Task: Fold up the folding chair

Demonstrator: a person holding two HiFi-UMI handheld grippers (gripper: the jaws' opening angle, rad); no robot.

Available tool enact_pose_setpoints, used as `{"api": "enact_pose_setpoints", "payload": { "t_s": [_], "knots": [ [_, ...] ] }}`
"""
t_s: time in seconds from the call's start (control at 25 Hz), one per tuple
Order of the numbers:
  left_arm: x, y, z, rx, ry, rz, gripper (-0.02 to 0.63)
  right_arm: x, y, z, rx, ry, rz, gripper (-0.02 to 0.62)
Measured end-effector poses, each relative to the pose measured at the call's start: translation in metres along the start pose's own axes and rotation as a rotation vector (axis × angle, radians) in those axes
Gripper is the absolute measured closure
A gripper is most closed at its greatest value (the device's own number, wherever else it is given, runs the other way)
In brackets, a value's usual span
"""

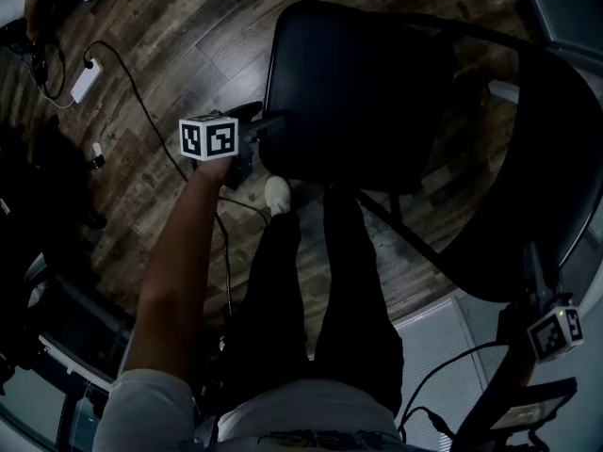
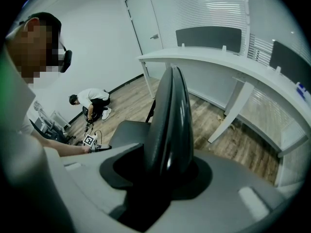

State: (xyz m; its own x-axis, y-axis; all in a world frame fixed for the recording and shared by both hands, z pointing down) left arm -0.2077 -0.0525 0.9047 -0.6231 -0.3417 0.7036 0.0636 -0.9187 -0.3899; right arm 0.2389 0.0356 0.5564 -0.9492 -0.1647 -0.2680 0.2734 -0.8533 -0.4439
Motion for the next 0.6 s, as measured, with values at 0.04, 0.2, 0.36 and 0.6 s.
{"api": "enact_pose_setpoints", "payload": {
  "t_s": [0.04, 0.2, 0.36, 0.6],
  "knots": [
    [0.0, 0.001, 0.004, 0.0, -0.016, -0.002, 0.207, 0.002, 0.001, 0.0, -0.001, 0.001, 0.002, 0.431],
    [-0.006, -0.009, 0.02, 0.027, -0.132, -0.053, 0.207, -0.006, -0.005, -0.002, 0.016, -0.015, -0.01, 0.431],
    [-0.011, -0.018, 0.032, 0.033, -0.214, -0.08, 0.207, -0.005, -0.004, -0.003, 0.022, -0.018, -0.008, 0.431],
    [-0.011, -0.017, 0.038, -0.008, -0.319, -0.114, 0.235, -0.004, -0.002, -0.002, 0.015, -0.013, -0.019, 0.431]
  ]
}}
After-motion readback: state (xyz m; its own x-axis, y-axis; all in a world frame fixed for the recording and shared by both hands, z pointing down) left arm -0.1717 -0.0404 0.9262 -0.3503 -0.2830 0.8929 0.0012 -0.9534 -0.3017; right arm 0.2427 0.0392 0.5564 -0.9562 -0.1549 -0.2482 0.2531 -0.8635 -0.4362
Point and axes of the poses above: the fingertips, and each gripper's own axes: z forward along the fingers, x to its left, y out of its top, the point moved 3 cm from there along -z, backward along the fingers, and after that the axes turned 9 degrees about z, right-handed, at the moved point
